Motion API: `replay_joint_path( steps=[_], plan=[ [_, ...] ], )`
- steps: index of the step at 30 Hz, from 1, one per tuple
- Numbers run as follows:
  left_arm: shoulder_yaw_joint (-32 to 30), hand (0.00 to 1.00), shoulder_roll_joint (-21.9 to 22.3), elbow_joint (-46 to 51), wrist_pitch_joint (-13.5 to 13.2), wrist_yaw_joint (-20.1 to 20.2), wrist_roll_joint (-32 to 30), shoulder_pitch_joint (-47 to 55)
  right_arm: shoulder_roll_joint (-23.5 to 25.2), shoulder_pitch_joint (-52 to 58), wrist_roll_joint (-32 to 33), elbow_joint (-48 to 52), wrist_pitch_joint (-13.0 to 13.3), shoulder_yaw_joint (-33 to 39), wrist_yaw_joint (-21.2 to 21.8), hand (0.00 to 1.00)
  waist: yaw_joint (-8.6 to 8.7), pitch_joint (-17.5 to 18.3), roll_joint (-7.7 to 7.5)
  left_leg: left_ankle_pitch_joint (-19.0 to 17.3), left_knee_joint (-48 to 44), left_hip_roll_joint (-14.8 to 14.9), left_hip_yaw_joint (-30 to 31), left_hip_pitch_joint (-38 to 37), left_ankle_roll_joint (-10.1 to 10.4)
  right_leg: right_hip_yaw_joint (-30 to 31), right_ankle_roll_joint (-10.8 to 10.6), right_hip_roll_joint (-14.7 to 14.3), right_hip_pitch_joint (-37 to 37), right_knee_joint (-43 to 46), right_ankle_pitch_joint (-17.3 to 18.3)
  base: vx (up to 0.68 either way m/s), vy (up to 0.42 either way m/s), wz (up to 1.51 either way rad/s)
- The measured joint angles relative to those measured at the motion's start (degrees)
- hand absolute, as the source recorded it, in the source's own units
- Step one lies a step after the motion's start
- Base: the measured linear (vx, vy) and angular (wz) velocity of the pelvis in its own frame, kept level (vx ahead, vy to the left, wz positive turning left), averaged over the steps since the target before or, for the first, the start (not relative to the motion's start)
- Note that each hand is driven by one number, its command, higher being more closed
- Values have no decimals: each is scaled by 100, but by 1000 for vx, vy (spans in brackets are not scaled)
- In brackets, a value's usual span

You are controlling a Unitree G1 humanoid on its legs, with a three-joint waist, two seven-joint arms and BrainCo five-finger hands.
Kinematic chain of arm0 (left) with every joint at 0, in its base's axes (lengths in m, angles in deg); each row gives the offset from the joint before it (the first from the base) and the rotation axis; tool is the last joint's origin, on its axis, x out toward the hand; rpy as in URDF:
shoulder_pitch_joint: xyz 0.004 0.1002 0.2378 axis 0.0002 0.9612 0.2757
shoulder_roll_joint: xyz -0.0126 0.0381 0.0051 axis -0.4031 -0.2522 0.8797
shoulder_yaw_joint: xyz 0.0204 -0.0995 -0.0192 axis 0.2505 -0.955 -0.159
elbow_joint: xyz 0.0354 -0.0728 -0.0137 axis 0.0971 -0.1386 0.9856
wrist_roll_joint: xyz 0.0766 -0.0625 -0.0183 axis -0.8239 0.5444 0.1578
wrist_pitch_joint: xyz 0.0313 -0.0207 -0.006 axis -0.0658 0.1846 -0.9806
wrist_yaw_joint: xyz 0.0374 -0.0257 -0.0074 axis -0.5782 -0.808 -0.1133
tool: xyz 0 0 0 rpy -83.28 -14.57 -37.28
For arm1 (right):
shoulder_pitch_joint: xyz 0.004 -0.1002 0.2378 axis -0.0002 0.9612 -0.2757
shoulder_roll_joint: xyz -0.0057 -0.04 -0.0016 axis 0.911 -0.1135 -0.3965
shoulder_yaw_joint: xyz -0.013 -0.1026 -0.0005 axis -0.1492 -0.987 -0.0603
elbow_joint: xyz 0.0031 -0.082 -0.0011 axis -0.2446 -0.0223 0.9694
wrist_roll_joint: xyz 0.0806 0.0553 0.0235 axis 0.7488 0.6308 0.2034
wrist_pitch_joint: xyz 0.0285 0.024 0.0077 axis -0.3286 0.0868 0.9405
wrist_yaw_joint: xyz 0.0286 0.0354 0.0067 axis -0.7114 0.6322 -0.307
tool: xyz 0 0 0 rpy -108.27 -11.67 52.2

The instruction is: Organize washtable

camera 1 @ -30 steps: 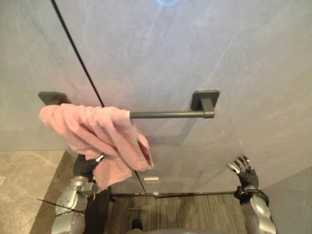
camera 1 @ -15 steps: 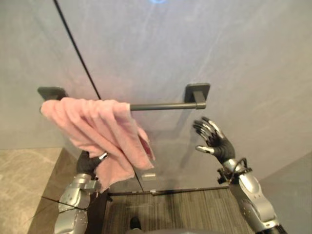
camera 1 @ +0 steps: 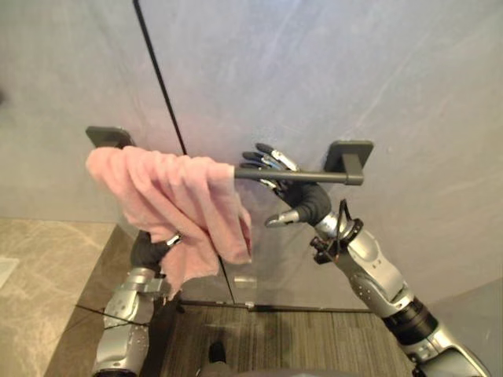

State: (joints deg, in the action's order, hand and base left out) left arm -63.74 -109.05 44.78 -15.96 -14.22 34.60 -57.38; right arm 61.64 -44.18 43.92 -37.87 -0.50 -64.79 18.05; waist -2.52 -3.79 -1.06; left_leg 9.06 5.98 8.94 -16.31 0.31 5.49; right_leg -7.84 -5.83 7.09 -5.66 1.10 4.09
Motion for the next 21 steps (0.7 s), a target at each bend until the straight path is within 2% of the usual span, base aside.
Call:
replay_joint_path(
  steps=[7,10,16,21],
  plan=[
    [21,100,1,-20,0,-1,3,-45,33,-500,-54,-330,-5,-225,-123,0,-46,-1,1,0,1,7,0,11,0,0,8,-7,10,-12,-6,-5,0,0],
    [96,100,8,-20,0,-8,6,-133,146,-618,-53,-361,-4,-250,-188,0,-144,1,0,42,1,11,5,123,-9,-1,14,-12,114,-12,-24,0,0,0],
    [168,100,92,-21,0,-10,5,-148,586,-727,-50,-822,-11,-460,-178,0,-144,0,2,76,1,10,65,145,-5,-41,19,-18,110,-3,-31,-8,-2,3],
    [184,100,92,-21,0,-25,-4,-186,719,-517,-36,-1123,-29,-463,-170,0,-143,-6,6,97,3,11,133,254,-29,-122,22,-19,203,76,-30,-53,13,9]
  ],
)
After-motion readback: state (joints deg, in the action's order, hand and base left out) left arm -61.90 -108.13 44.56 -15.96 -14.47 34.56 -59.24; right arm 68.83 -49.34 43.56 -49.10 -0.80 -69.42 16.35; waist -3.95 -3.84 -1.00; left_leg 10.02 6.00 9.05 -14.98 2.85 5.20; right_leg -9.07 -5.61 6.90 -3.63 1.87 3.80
